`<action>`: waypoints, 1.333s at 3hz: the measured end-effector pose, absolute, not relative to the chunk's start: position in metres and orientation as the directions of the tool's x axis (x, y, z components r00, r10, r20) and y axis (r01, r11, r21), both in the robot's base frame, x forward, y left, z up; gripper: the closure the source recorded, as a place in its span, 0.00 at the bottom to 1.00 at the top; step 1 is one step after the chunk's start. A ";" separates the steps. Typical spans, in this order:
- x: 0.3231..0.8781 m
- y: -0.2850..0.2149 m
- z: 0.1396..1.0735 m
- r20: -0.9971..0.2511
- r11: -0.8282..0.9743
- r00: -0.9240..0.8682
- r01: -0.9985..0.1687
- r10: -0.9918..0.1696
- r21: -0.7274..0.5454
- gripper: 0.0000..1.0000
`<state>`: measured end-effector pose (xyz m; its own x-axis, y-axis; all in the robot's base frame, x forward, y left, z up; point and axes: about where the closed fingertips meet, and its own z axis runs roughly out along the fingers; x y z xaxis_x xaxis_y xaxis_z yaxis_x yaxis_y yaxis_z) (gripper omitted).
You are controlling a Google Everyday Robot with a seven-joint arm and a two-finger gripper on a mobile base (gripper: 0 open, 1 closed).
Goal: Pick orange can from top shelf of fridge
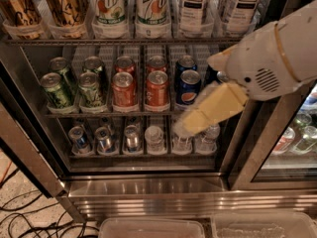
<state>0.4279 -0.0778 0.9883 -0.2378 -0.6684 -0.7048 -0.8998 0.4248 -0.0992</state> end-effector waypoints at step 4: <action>0.434 -0.015 0.986 -0.803 0.456 -0.128 -0.869 -0.582 -0.191 0.00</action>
Offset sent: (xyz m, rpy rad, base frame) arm 0.0087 0.0146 0.0125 0.0928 -0.0273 -0.0307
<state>0.4340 -0.0149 0.9856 -0.1284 -0.5816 -0.8033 -0.8691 0.4562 -0.1913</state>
